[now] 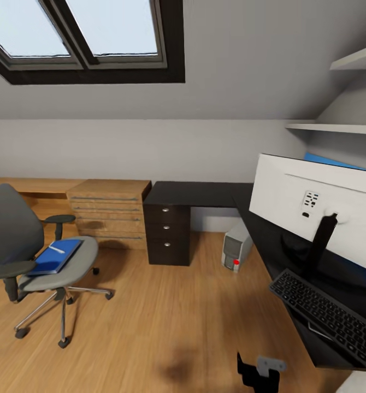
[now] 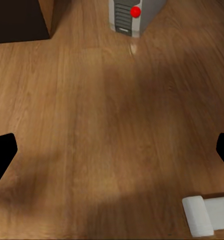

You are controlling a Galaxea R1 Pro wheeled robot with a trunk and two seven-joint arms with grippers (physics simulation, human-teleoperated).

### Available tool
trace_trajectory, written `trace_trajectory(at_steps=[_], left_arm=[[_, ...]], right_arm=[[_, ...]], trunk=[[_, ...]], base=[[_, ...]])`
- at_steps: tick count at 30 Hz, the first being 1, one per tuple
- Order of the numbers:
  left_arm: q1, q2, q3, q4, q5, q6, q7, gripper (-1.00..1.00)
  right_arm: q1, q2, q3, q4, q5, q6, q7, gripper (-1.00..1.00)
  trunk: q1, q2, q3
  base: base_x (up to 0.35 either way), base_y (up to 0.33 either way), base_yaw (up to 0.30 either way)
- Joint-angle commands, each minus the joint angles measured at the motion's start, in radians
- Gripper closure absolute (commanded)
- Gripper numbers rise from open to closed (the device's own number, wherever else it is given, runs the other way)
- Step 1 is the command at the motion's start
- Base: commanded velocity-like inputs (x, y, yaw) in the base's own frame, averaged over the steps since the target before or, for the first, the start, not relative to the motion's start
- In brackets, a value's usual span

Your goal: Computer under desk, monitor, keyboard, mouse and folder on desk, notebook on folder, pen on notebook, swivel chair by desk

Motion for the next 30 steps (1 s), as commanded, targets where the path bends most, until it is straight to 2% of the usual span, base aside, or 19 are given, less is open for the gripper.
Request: trace_trajectory(at_steps=[1, 12, 30], left_arm=[[-0.001, 0.000, -0.003, 0.001, 0.003, -0.003, 0.003, -1.00], [-0.001, 0.000, -0.002, 0.001, 0.003, -0.003, 0.003, -1.00], [-0.001, 0.000, -0.002, 0.001, 0.003, -0.003, 0.002, -1.00]], right_arm=[[-0.001, 0.000, 0.009, 0.002, -0.005, -0.004, -0.005, -1.00], [-0.001, 0.000, 0.009, 0.002, -0.004, -0.004, -0.004, -1.00], [-0.001, 0.000, 0.009, 0.002, -0.003, -0.004, -0.004, -1.00]], trunk=[[-0.001, -0.001, -0.001], [-0.001, -0.001, -0.001], [-0.001, -0.001, -0.001]], base=[[-0.326, 0.000, 0.000], [-0.305, -0.086, 0.000], [-0.257, -0.228, 0.000]])
